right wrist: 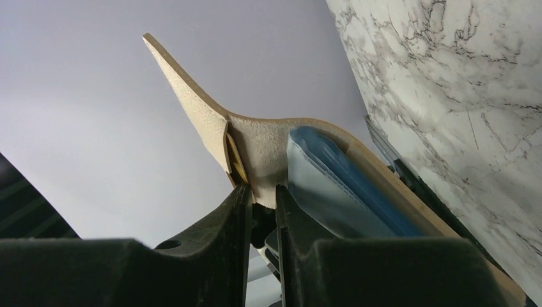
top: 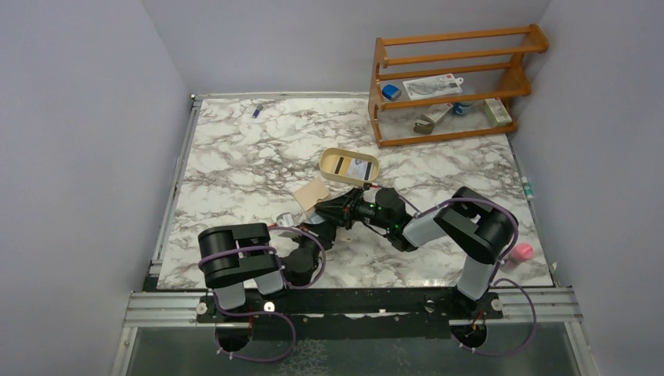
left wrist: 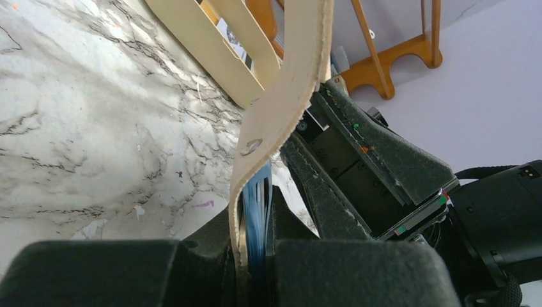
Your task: Take the credit cards out of the card holder
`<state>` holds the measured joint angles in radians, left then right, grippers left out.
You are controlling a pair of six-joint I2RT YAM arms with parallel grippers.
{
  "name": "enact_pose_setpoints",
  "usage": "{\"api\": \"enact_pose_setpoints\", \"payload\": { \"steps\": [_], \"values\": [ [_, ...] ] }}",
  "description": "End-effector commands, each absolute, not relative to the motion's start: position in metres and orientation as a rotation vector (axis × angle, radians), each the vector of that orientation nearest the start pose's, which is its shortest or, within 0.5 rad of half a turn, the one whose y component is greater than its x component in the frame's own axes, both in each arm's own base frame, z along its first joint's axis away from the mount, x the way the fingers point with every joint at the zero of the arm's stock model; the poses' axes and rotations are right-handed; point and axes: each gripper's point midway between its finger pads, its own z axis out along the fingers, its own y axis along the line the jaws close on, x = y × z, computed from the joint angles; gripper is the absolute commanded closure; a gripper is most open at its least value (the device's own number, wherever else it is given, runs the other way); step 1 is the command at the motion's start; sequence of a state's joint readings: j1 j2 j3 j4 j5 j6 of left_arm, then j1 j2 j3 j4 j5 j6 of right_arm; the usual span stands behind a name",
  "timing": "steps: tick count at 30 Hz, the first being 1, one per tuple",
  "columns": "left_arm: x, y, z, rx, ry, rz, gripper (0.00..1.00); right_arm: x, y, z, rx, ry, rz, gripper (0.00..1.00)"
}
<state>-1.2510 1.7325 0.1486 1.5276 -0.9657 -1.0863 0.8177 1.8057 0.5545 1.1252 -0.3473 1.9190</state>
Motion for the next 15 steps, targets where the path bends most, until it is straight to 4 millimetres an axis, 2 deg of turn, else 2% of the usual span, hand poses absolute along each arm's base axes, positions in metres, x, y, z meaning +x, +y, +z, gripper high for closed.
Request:
{"api": "enact_pose_setpoints", "payload": {
  "steps": [1,15],
  "values": [
    [0.215,-0.28,0.153,-0.717,1.408,-1.28,1.0,0.235,0.393,0.153,0.865,2.125,2.129,0.75],
    [0.204,-0.294,0.148,-0.696,1.442,-1.319,1.0,0.247,0.399,0.156,0.891,2.082,2.125,0.76]
  ]
}}
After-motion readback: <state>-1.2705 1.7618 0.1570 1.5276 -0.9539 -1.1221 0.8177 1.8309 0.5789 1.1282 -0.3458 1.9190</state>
